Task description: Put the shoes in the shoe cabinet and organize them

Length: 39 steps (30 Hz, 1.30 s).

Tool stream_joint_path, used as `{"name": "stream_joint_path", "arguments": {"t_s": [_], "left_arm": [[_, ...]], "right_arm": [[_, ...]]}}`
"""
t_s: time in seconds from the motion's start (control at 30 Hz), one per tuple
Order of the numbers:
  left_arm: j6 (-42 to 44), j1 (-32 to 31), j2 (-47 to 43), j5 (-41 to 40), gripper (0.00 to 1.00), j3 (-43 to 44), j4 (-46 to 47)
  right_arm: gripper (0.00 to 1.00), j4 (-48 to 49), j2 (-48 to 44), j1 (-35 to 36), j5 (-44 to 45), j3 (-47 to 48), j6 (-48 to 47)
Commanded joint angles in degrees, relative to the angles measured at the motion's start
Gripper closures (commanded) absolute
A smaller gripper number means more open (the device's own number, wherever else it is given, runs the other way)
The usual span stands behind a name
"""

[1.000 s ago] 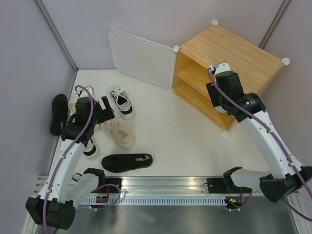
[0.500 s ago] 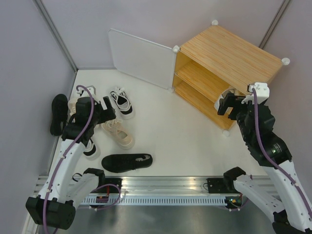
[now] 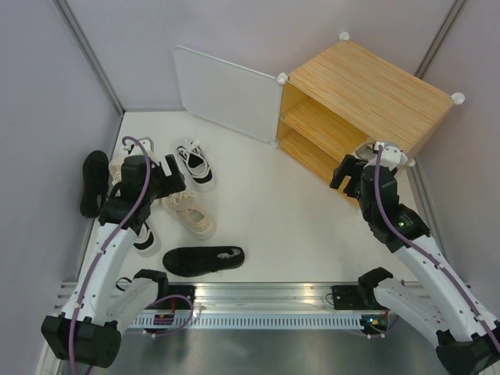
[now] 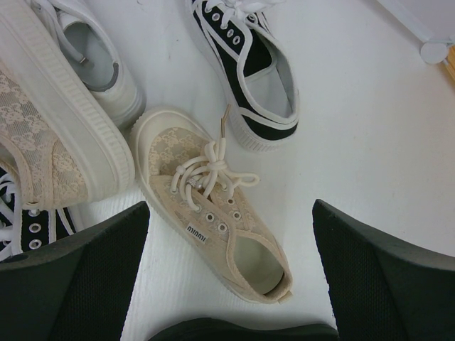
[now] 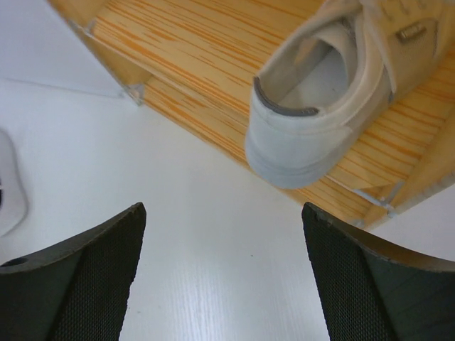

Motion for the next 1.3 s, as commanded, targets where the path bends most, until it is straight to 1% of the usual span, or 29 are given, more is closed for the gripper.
{"name": "stream_joint_path", "arguments": {"t_s": [0.0,0.07,0.1,0.13,0.17,0.2,0.27,0.3,0.4,0.43,0.5,0.63,0.7,0.83,0.97,1.07,1.2,1.27], "left_arm": [[1.82,-0.28,0.28,0.54,0.02,-0.42,2.21],[1.82,-0.28,0.28,0.54,0.02,-0.42,2.21],[1.82,-0.28,0.28,0.54,0.02,-0.42,2.13],[1.91,-0.28,0.11,0.37,0.02,-0.42,2.04],[1.82,-0.28,0.19,0.19,0.02,-0.42,2.04],[1.82,-0.28,0.2,0.11,0.02,-0.33,2.04],[1.82,-0.28,-0.07,0.1,0.02,-0.33,2.04],[1.82,-0.28,-0.16,0.1,0.02,-0.42,2.04],[1.82,-0.28,-0.24,0.02,0.02,-0.42,2.04],[1.82,-0.28,-0.24,0.02,0.02,-0.42,2.04],[1.82,-0.28,-0.33,0.02,0.02,-0.42,2.04],[1.82,-0.36,-0.42,0.1,0.02,-0.33,1.95],[1.82,-0.28,-0.42,0.1,0.02,-0.33,1.95],[1.82,-0.28,-0.42,0.19,0.02,-0.33,2.04],[1.74,-0.28,-0.42,0.19,0.02,-0.42,2.12],[1.82,-0.36,-0.24,0.1,0.02,-0.42,1.95],[1.82,-0.28,-0.16,0.1,0.02,-0.42,2.04],[1.82,-0.28,-0.07,0.1,0.02,-0.42,2.04]], "right_arm": [[0.07,4.62,1.49,2.26,10.33,-2.4,4.54],[0.06,4.97,3.95,6.12,17.52,-2.85,5.95],[0.06,5.41,5.7,7.79,24.35,-2.76,6.47],[0.06,5.41,6.68,11.2,28.51,-2.58,6.91],[0.06,5.32,7.73,12.72,31.51,-2.32,8.57],[0.06,4.37,10.0,13.77,36.32,-1.36,9.8],[0.06,3.13,12.65,14.93,39.61,-0.3,13.57],[0.06,1.82,15.19,15.1,43.02,0.92,14.81],[0.04,-0.82,20.37,15.81,46.82,3.38,19.91],[0.03,-1.96,21.61,15.81,49.61,4.18,21.32],[0.03,-4.68,24.6,15.72,51.48,6.11,25.18],[0.04,-1.89,27.51,15.81,54.29,6.91,24.4],[0.06,-3.28,29.44,15.55,56.49,7.96,25.54],[0.05,-7.5,32.52,13.44,57.46,9.72,31.51],[0.06,-7.07,34.28,11.5,57.11,9.63,32.05],[0.09,-4.79,34.9,9.75,55.89,8.23,31.62],[0.13,3.54,34.64,7.72,53.43,5.34,25.48],[0.16,5.32,34.72,6.93,52.55,4.8,24.5]]}}
